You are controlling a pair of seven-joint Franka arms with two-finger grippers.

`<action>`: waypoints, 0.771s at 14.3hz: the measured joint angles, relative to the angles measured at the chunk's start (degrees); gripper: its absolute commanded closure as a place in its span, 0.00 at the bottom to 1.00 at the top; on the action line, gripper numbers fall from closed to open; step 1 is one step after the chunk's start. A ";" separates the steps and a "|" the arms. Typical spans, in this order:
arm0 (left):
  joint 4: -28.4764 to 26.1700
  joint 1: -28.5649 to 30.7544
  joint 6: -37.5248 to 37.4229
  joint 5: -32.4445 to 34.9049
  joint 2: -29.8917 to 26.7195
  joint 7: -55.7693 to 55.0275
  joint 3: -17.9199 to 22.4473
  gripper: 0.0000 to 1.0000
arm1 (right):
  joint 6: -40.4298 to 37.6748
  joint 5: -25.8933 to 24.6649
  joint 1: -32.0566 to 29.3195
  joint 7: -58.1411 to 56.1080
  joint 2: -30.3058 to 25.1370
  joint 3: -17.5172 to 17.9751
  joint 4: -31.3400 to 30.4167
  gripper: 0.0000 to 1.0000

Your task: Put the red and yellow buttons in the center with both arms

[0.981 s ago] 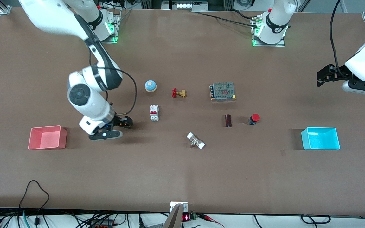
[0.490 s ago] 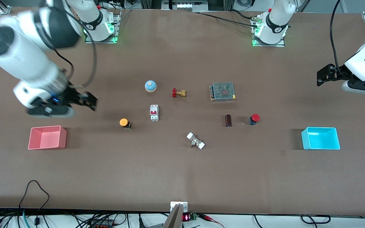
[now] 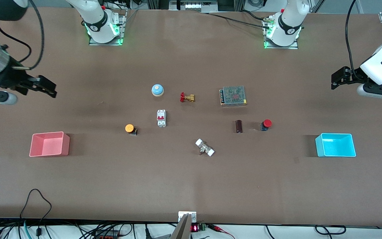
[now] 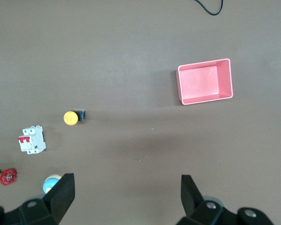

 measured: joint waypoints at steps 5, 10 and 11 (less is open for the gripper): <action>0.00 0.00 -0.04 0.00 0.00 0.00 0.00 0.00 | -2.21 0.00 0.00 -1.04 0.70 0.00 0.04 0.00; 0.00 0.04 -0.32 0.00 0.00 0.00 0.03 0.00 | -2.21 0.00 0.09 -3.95 1.10 0.05 0.10 0.00; 0.00 0.05 -0.36 0.00 0.00 0.00 0.04 0.00 | -2.21 0.00 0.12 -3.95 1.10 0.07 0.11 0.00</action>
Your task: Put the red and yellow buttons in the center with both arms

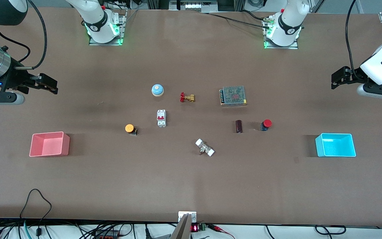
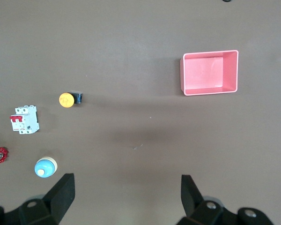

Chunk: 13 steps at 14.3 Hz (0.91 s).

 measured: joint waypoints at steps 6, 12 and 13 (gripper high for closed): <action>0.00 0.04 -0.28 0.00 0.00 0.00 0.04 0.00 | 0.00 0.00 0.01 0.00 0.00 0.01 0.01 0.00; 0.00 0.18 -0.45 0.00 0.00 0.00 0.07 0.00 | -0.34 -0.01 -0.36 0.00 0.01 -0.10 0.01 0.00; 0.00 0.18 -0.46 0.00 0.00 0.00 0.07 0.00 | -0.43 -0.01 -0.73 0.00 0.04 -0.15 0.01 0.00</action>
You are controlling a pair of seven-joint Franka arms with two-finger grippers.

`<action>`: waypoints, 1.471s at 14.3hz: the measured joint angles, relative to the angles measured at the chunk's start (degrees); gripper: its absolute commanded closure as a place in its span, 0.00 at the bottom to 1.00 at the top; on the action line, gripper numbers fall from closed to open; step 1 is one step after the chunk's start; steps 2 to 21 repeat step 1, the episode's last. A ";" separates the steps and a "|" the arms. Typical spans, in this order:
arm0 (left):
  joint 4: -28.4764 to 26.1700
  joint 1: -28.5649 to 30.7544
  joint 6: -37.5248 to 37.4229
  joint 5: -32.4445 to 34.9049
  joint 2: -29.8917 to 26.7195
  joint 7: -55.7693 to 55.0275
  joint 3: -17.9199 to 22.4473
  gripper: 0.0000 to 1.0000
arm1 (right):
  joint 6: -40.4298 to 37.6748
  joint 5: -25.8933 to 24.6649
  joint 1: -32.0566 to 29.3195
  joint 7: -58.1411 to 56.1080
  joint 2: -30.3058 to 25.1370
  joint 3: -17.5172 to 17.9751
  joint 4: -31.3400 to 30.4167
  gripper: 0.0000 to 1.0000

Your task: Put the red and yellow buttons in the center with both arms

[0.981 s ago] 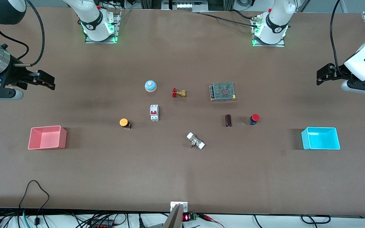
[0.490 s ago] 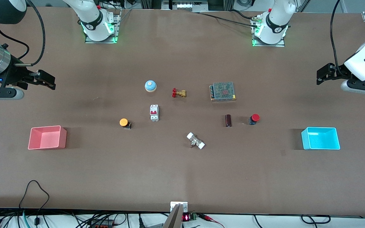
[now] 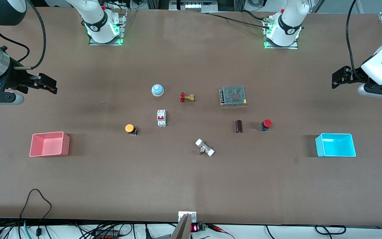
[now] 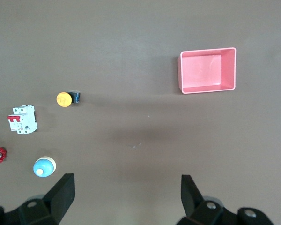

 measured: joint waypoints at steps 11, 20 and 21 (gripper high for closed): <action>0.00 0.00 -0.01 0.00 0.00 0.00 0.00 0.00 | -0.05 0.00 -0.32 0.00 0.03 -0.04 0.00 0.00; 0.00 0.00 -0.01 0.00 0.00 0.00 0.00 0.00 | -0.05 0.00 -0.32 0.00 0.03 -0.04 0.00 0.00; 0.00 0.00 -0.01 0.00 0.00 0.00 0.00 0.00 | -0.05 0.00 -0.32 0.00 0.03 -0.04 0.00 0.00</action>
